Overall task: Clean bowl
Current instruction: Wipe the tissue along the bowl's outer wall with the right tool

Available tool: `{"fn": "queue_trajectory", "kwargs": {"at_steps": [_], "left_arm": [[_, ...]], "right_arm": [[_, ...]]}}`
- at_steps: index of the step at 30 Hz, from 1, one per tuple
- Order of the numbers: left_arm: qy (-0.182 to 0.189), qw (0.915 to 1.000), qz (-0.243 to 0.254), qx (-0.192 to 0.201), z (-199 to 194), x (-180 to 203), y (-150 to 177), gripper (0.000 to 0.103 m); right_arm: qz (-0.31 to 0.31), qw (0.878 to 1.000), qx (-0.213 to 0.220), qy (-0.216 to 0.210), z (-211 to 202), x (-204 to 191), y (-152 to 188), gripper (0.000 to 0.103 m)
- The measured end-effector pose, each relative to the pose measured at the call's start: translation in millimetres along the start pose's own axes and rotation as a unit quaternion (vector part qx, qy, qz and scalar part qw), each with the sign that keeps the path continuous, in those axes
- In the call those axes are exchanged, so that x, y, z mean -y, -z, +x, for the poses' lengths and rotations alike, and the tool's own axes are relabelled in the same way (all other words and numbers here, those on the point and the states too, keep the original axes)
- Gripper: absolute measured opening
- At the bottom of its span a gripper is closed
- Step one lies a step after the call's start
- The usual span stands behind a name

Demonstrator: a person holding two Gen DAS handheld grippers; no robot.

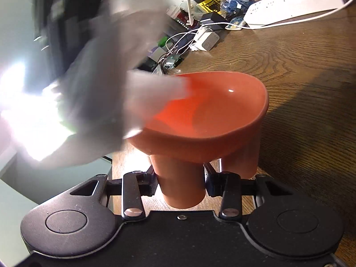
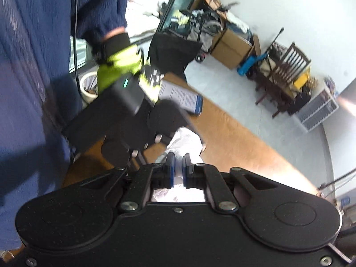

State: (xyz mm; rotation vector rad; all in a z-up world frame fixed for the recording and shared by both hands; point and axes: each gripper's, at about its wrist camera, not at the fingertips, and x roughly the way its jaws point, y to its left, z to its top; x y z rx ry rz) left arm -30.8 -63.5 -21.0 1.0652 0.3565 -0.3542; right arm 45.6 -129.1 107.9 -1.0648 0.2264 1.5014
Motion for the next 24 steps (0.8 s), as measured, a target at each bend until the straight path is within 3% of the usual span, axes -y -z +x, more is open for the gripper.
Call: {"fn": "queue_trajectory", "kwargs": {"at_steps": [6,10,16,24], "left_arm": [[-0.008,0.9994,0.029,0.018,-10,8,2,0.039],[-0.010,0.9996,0.008,0.024,-10,9,1,0.039],[0.002,0.9995,-0.030,0.014,-8,3,4,0.039],[0.020,0.9966,-0.080,-0.001,-6,-7,7,0.039]], "right_arm": [[-0.005,0.999,-0.036,0.034,8,24,16,0.008],[0.040,0.995,-0.075,0.048,18,41,44,0.008],[0.121,0.982,-0.141,0.032,42,59,93,0.008],[0.133,0.975,-0.177,-0.032,50,10,131,0.008]]}}
